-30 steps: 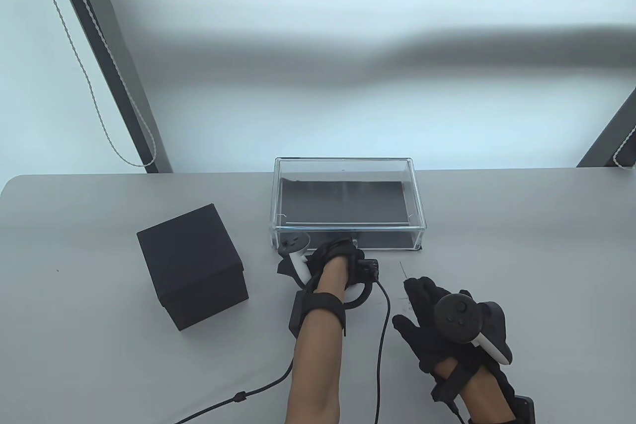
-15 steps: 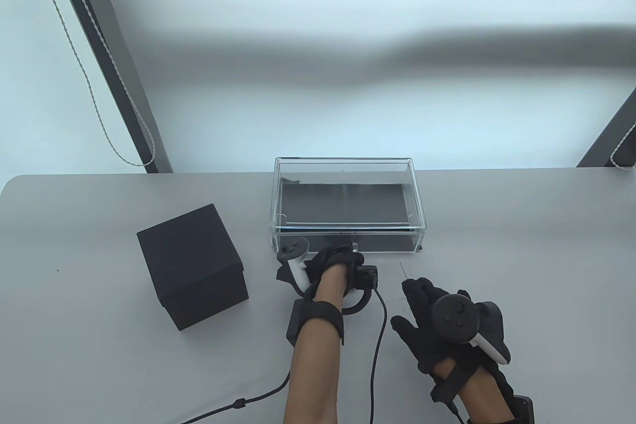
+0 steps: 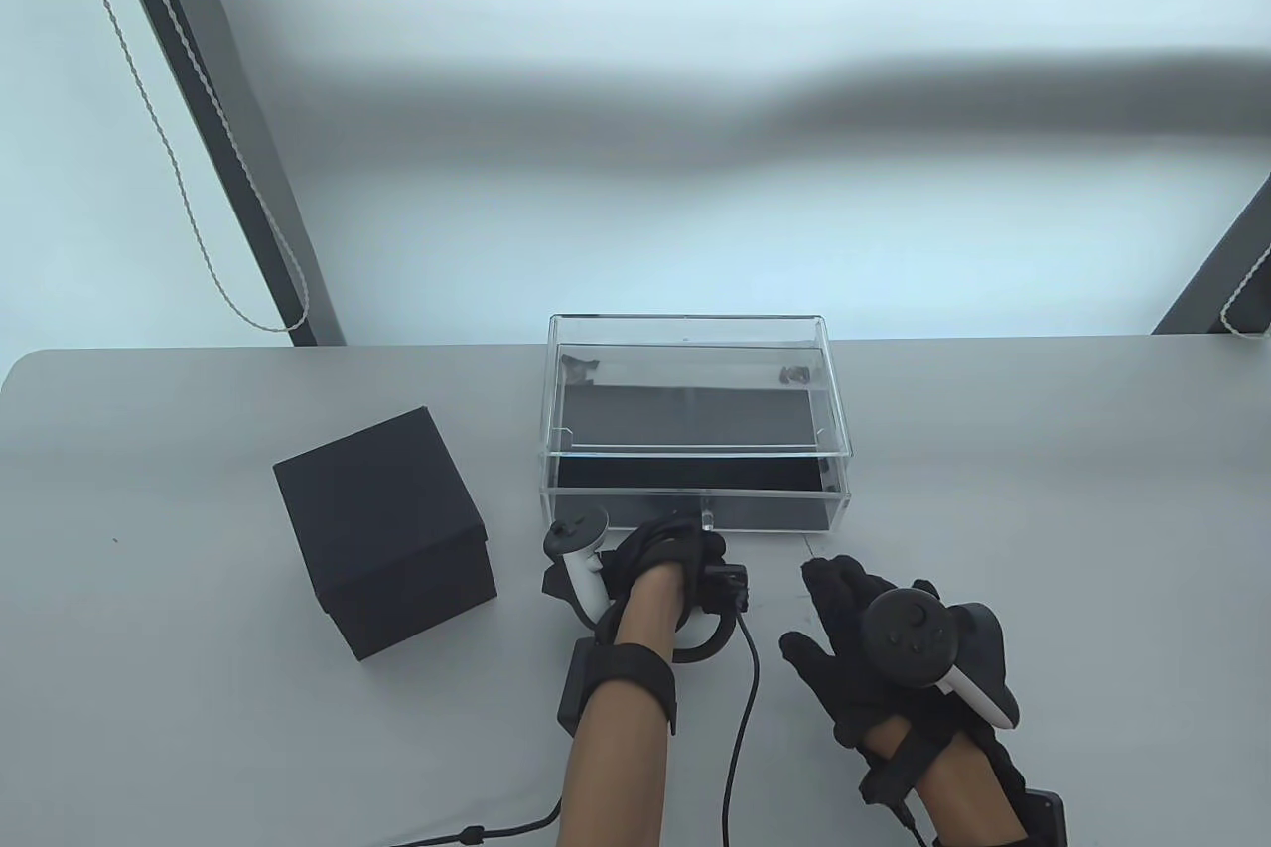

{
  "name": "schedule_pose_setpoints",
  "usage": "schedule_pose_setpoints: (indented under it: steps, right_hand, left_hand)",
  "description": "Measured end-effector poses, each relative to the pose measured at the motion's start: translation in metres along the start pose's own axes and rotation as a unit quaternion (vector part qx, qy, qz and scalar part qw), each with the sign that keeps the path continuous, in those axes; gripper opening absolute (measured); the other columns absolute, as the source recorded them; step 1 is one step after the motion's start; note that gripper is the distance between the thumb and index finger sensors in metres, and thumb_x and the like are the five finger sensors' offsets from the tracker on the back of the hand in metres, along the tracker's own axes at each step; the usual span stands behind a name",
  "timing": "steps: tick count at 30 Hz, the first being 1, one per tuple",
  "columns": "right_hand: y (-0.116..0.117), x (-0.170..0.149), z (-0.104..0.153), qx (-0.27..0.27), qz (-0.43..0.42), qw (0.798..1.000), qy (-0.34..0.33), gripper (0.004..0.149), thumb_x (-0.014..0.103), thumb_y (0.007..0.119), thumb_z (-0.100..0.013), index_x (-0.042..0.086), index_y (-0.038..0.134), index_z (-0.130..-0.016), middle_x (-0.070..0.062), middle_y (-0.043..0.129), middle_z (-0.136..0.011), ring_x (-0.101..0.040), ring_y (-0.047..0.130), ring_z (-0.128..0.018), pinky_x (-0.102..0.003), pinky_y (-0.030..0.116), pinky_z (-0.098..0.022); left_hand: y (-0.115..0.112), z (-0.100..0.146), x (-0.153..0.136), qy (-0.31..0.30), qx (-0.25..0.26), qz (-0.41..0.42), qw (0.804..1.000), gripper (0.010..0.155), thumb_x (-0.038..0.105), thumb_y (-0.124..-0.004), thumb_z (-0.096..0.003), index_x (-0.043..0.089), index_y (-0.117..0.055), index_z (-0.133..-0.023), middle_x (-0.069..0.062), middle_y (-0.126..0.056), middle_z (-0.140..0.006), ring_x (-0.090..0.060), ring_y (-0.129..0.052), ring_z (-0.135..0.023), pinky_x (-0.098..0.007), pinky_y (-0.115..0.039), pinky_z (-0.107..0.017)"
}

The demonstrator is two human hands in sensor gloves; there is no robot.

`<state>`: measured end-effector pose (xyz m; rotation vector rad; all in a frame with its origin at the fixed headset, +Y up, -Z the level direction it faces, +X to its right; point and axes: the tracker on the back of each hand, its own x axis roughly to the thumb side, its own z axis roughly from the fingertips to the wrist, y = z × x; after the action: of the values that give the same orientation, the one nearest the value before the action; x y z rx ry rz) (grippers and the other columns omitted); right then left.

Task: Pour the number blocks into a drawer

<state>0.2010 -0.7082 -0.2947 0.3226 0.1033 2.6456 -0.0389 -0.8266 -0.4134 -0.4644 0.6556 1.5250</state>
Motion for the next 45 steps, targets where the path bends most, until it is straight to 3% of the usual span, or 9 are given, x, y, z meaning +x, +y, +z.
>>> schedule_pose_setpoints:
  steps: [37,45]
  right_hand:
    - [0.000,0.000,0.003,0.002,0.001,1.000,0.008,0.079,0.058,0.071,-0.044,0.017,0.039,-0.104,-0.021,0.047,-0.109,-0.053,0.053,-0.095,-0.077,0.020,-0.063]
    - [0.001,0.001,0.003,0.003,0.002,1.000,0.007,0.079,0.058,0.071,-0.044,0.017,0.040,-0.104,-0.021,0.047,-0.108,-0.053,0.054,-0.095,-0.077,0.021,-0.063]
  left_hand:
    - [0.015,0.054,-0.049,0.002,-0.023,-0.004,1.000,0.054,0.050,-0.074,-0.0464,0.009,-0.077,-0.080,0.000,-0.099,-0.064,-0.022,-0.100,-0.056,-0.044,-0.087,-0.045]
    - [0.019,0.057,-0.046,0.015,-0.062,-0.004,0.998,0.056,0.047,-0.071,-0.0483,0.008,-0.073,-0.088,-0.008,-0.096,-0.075,-0.028,-0.095,-0.066,-0.048,-0.082,-0.050]
